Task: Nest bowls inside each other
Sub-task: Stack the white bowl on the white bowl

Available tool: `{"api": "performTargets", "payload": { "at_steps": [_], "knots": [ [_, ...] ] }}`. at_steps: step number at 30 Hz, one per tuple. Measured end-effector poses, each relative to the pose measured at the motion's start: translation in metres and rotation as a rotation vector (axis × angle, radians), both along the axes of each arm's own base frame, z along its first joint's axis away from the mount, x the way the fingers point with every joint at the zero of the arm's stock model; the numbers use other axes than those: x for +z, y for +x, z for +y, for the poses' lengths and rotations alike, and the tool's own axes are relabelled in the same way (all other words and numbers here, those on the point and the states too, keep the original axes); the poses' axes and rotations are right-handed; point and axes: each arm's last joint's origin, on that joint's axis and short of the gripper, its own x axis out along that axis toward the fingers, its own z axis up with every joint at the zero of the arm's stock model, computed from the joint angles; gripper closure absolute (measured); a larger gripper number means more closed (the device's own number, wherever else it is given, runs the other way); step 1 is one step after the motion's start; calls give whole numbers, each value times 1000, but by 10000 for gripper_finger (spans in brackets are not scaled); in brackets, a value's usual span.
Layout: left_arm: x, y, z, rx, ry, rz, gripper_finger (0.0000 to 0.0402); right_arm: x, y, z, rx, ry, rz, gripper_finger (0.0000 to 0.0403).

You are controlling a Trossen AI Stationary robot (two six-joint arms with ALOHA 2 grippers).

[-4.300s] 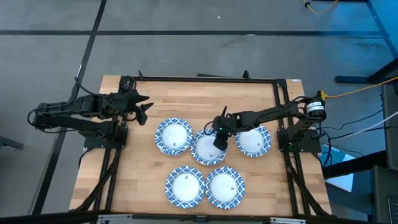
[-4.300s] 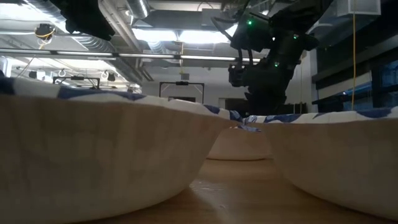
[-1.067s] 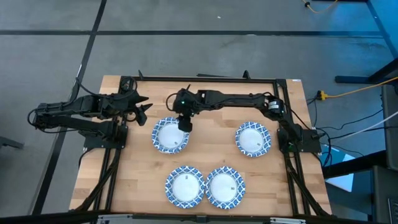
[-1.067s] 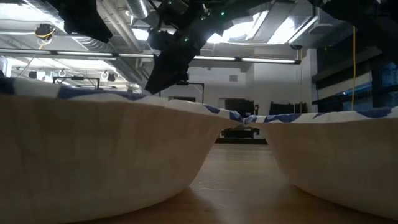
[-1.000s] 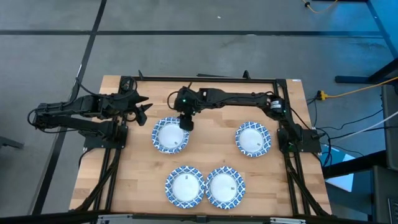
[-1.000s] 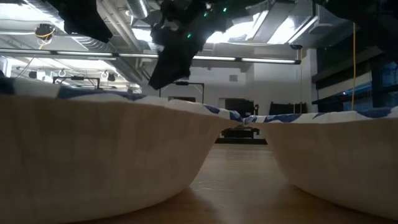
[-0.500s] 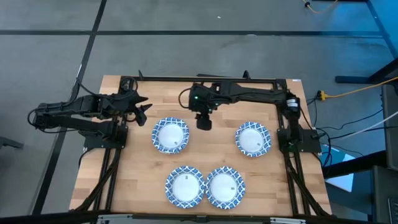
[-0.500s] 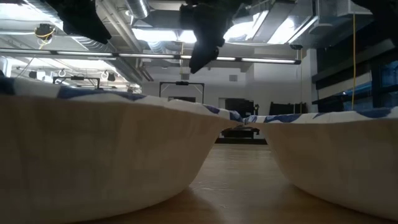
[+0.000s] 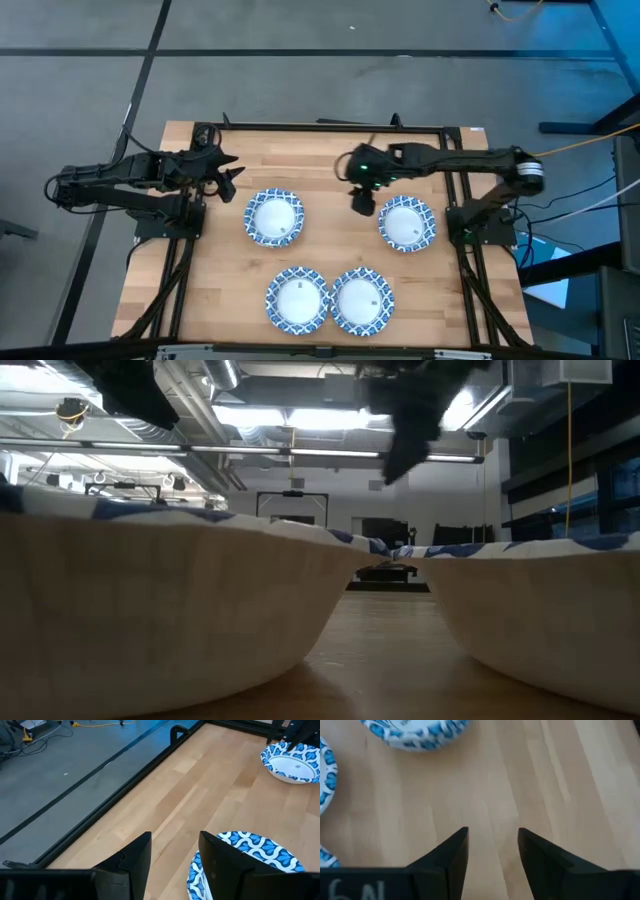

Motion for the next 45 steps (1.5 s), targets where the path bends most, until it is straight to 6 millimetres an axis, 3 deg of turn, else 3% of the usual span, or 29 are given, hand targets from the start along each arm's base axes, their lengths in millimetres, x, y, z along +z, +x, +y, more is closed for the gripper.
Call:
{"api": "performTargets", "payload": {
  "at_steps": [10, 17, 27, 45],
  "knots": [
    [0, 0, 0, 0, 1, 0, 243, -22, -88, 11, -273, 48, 85, 231],
    [0, 0, 0, 0, 1, 0, 243, -50, -123, 16, -463, 129, 203, 231],
    [0, 0, 0, 2, 2, 0, 243, -85, -145, 19, -701, 188, 334, 231],
    [0, 0, 0, 2, 2, 3, 243, -87, -157, 19, -770, 98, 434, 231]
  ]
}}
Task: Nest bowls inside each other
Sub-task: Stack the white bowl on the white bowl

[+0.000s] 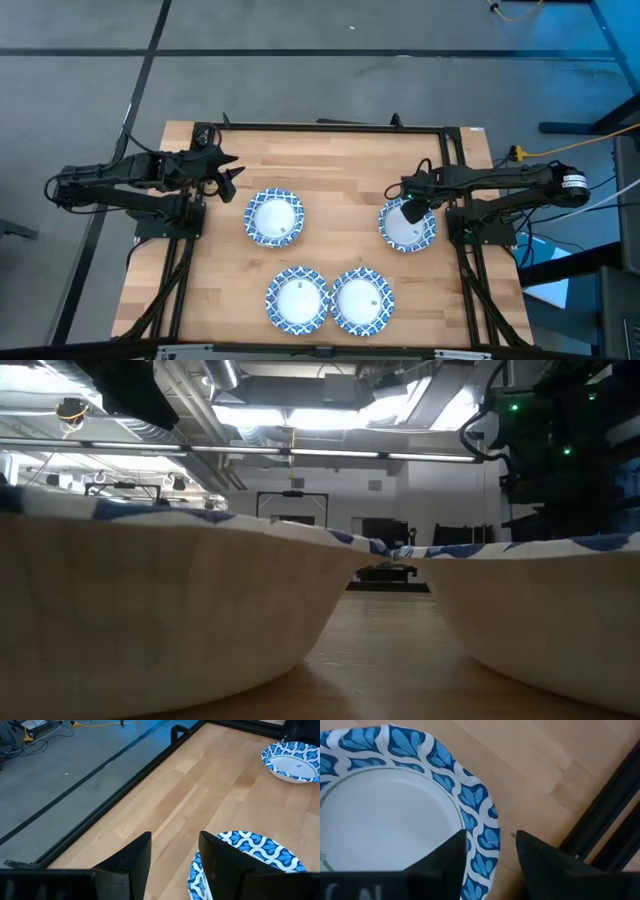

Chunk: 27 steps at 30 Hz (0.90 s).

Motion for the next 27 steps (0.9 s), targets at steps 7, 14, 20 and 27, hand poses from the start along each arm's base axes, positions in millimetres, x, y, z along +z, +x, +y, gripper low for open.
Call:
{"api": "performTargets", "payload": {
  "at_steps": [7, 14, 20, 27],
  "knots": [
    [0, 0, 0, 0, 0, 0, 243, -9, -6, 2, -1, 38, 32, 231],
    [0, 0, 0, 0, 1, 1, 243, -22, -9, 4, -5, 93, 21, 231],
    [0, 0, 0, 1, 1, 0, 243, -27, -10, 5, -3, 134, 12, 243],
    [0, 0, 0, 0, 1, 0, 243, -29, -9, 5, -1, 142, -3, 322]
  ]
}}
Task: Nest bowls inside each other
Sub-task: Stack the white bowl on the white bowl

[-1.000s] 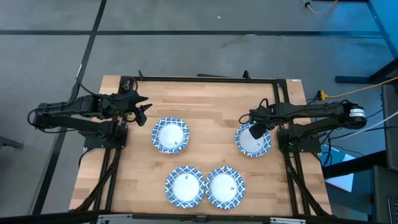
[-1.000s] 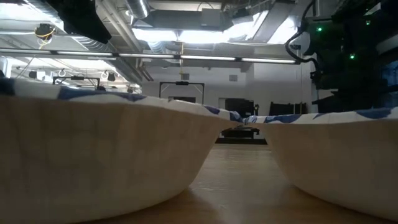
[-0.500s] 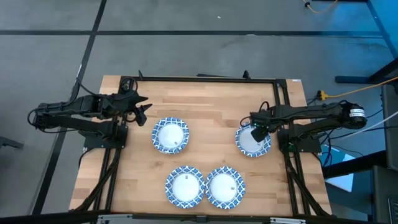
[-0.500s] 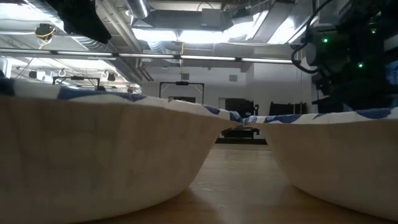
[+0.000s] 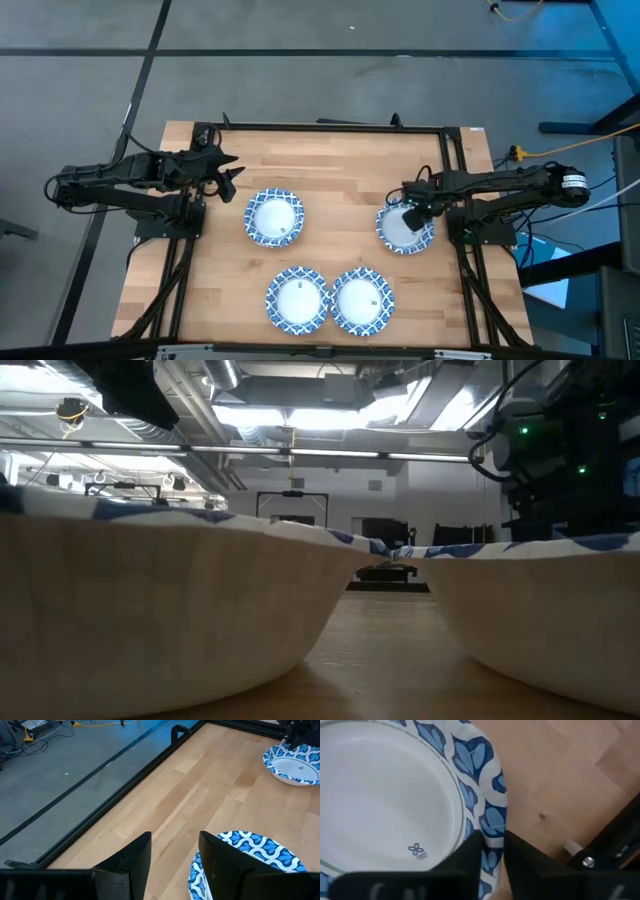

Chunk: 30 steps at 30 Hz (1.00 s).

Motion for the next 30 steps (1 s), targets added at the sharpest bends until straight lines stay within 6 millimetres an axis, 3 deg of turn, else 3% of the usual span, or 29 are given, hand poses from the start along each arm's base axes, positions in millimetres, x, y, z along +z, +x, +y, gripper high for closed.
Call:
{"api": "performTargets", "payload": {
  "at_steps": [5, 13, 18, 26, 30],
  "knots": [
    [0, 0, 0, 0, 0, 0, 243, 0, 4, 0, 7, 14, -48, 388],
    [0, 0, 0, 0, 0, -4, 243, 14, 24, -2, 17, 61, -218, 393],
    [1, 0, 0, 0, 0, -8, 243, 48, 44, -6, 57, 20, -366, 397],
    [1, 0, 0, 0, 0, -8, 243, 123, 73, -11, 117, -61, -611, 397],
    [1, 0, 0, -1, 0, -8, 243, 146, 98, -15, 200, -100, -652, 398]
  ]
}}
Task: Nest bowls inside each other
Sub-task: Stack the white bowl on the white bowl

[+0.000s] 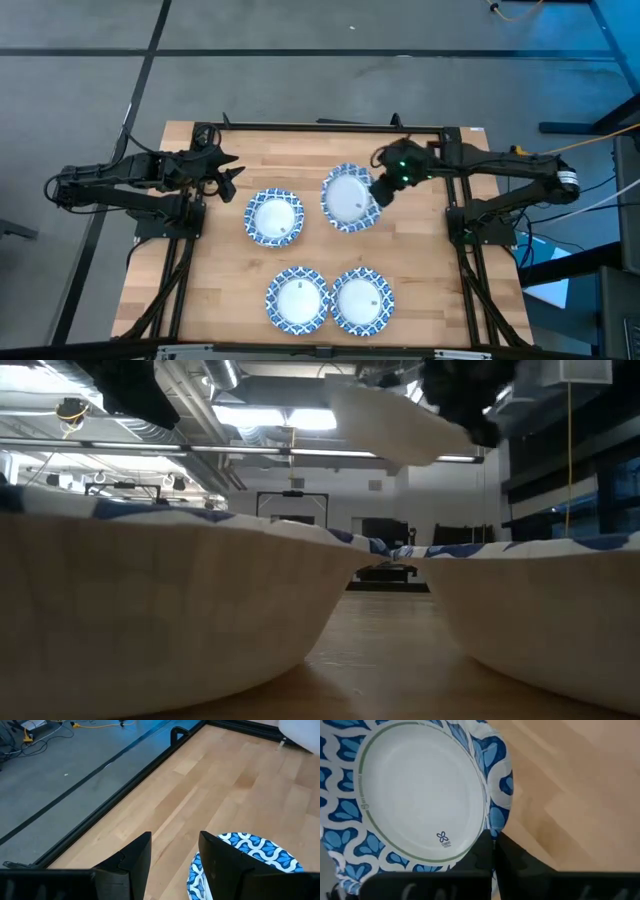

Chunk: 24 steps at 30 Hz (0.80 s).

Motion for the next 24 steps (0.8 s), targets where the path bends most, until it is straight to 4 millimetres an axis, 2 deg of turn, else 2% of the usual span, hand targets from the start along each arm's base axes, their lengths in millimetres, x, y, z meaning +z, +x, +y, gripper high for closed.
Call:
{"api": "performTargets", "payload": {
  "at_steps": [6, 15, 19, 24],
  "knots": [
    [0, 0, 0, 0, 0, 0, 243, 7, 55, -8, 143, -75, 24, 398],
    [0, 0, 0, 0, 0, 1, 243, 3, 146, -19, 393, -80, -19, 398],
    [0, 0, 0, 0, 0, 1, 243, -4, 176, -22, 472, -72, -24, 398],
    [-1, -1, 0, 0, -1, 10, 243, -18, 201, -26, 516, -82, -13, 397]
  ]
}}
